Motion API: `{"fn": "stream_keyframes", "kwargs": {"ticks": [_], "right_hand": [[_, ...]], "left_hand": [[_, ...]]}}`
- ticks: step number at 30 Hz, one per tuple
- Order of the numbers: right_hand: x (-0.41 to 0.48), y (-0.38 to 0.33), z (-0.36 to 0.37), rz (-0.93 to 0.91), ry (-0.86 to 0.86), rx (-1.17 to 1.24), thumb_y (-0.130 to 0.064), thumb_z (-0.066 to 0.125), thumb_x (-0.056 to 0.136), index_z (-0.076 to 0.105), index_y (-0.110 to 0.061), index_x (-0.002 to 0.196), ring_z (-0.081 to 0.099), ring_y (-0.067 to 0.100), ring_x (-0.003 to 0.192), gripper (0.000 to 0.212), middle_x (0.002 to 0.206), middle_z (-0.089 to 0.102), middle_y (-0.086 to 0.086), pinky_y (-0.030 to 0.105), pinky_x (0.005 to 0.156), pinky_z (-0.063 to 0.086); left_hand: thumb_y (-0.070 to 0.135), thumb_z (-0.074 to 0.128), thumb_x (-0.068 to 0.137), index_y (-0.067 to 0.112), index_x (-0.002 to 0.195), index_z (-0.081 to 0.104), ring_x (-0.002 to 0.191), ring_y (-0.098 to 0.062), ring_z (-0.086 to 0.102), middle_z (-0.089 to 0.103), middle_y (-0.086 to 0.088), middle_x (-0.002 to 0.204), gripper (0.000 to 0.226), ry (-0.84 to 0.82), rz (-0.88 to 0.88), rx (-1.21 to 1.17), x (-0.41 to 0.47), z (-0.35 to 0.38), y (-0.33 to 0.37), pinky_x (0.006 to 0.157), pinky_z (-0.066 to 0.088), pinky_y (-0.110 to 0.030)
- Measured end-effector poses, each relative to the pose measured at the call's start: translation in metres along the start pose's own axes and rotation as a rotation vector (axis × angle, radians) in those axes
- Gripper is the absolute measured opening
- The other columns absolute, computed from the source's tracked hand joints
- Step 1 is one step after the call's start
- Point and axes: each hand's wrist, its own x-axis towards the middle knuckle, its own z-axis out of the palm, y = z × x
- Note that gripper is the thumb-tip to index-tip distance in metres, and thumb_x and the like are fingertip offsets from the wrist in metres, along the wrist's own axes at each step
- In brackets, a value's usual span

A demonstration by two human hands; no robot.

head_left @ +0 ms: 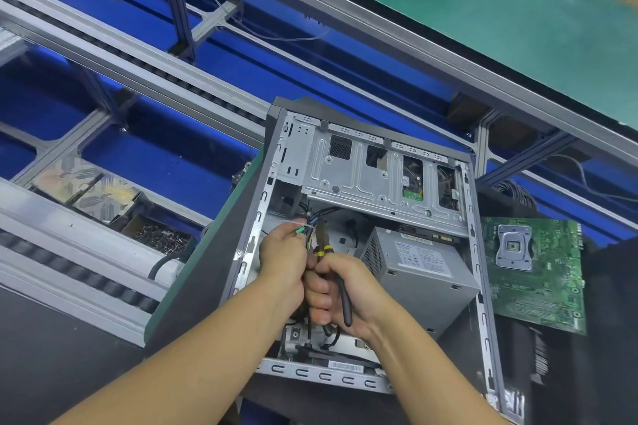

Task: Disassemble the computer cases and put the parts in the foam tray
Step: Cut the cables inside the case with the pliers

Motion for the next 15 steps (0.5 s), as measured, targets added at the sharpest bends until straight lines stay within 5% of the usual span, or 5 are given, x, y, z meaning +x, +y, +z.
{"fn": "stream_keyframes", "kwargs": {"ticks": [8, 12, 15], "right_hand": [[-0.032, -0.016, -0.011, -0.001, 0.086, 0.004, -0.017, 0.056, 0.081, 0.05, -0.012, 0.086, 0.035, 0.019, 0.051, 0.009, 0.065, 0.041, 0.006, 0.031, 0.051, 0.035], [-0.033, -0.014, -0.012, 0.045, 0.079, 0.025, -0.018, 0.051, 0.089, 0.053, -0.01, 0.091, 0.039, 0.02, 0.055, 0.008, 0.068, 0.044, 0.006, 0.033, 0.056, 0.038], [-0.031, -0.009, -0.011, 0.031, 0.141, -0.099, -0.018, 0.054, 0.09, 0.05, -0.01, 0.087, 0.04, 0.02, 0.054, 0.009, 0.065, 0.045, 0.006, 0.03, 0.055, 0.042]], "left_hand": [[0.022, 0.049, 0.093, 0.01, 0.08, 0.057, 0.047, -0.022, 0.05, 0.054, -0.014, 0.065, 0.02, -0.198, -0.233, 0.034, 0.0, 0.0, 0.009, 0.042, 0.045, -0.026], [0.045, 0.059, 0.093, 0.004, 0.102, 0.065, 0.07, -0.032, 0.06, 0.063, -0.018, 0.089, 0.042, -0.201, -0.289, 0.111, 0.005, 0.007, 0.014, 0.058, 0.048, -0.034], [0.036, 0.06, 0.098, 0.003, 0.116, 0.062, 0.08, -0.033, 0.058, 0.063, -0.022, 0.096, 0.038, -0.172, -0.243, 0.161, 0.007, 0.011, 0.011, 0.061, 0.048, -0.037]]}}
